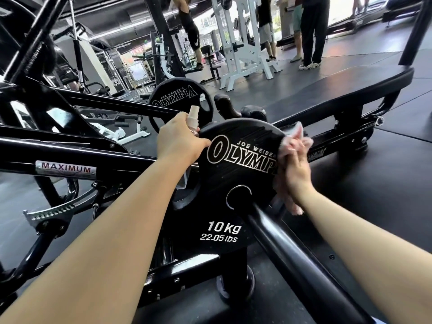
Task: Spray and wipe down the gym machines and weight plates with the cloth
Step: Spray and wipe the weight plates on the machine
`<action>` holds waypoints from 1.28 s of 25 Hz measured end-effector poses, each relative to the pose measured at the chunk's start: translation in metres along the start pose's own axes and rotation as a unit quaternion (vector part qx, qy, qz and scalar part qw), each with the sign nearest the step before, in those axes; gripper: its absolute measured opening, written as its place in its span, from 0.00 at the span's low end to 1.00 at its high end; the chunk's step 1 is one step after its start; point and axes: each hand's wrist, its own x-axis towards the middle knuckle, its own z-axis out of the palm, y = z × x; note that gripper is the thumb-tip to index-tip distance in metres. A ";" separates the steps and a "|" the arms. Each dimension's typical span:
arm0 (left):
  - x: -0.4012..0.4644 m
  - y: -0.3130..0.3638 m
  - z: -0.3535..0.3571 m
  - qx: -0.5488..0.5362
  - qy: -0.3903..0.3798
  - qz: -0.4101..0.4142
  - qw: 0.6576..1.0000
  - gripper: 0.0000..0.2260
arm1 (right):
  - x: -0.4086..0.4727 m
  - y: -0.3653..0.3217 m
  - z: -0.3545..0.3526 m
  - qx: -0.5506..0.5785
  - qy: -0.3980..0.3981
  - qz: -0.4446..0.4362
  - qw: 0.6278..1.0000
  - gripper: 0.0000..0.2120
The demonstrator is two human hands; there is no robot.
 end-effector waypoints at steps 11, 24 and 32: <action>-0.017 -0.017 -0.001 -0.043 0.044 -0.027 0.998 0.14 | -0.024 0.007 -0.015 -0.331 -0.368 -0.430 0.755 0.25; -0.059 -0.081 -0.006 -0.143 0.025 -0.164 0.976 0.13 | -0.052 -0.079 0.024 -0.196 -0.248 -0.425 0.848 0.27; -0.032 -0.059 -0.028 -0.165 0.092 -0.103 0.977 0.12 | -0.039 -0.109 0.110 -0.459 -0.189 -0.503 0.708 0.17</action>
